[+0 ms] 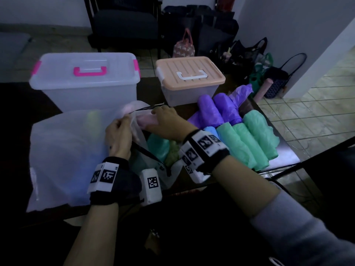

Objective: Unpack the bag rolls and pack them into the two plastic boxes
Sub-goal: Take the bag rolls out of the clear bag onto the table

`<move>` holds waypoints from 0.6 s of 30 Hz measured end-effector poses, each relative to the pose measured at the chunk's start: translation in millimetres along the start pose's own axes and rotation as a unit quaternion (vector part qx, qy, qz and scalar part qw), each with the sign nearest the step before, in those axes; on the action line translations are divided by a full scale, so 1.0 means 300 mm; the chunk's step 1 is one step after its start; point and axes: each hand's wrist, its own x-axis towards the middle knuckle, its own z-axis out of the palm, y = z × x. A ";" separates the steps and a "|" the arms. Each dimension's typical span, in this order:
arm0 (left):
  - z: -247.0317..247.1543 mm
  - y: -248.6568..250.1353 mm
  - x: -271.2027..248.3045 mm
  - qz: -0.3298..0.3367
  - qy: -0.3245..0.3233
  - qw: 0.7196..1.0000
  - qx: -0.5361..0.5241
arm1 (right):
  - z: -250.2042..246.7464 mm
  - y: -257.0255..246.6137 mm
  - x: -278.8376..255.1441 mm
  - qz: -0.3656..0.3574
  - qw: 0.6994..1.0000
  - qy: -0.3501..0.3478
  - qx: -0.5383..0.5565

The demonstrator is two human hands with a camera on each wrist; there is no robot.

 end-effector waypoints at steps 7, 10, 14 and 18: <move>-0.004 0.001 -0.007 0.008 0.008 1.000 0.018 | 0.056 -0.044 0.090 0.053 0.998 0.005 -0.030; -0.002 -0.004 -0.004 0.004 0.006 1.000 0.019 | 0.032 -0.032 0.079 0.055 0.998 0.023 0.027; 0.000 -0.012 0.003 0.000 -0.001 1.000 0.007 | -0.023 0.012 0.075 0.040 0.998 -0.013 0.044; 0.002 -0.018 0.006 -0.001 0.005 1.000 0.003 | -0.099 0.086 0.028 0.070 0.996 -0.042 0.030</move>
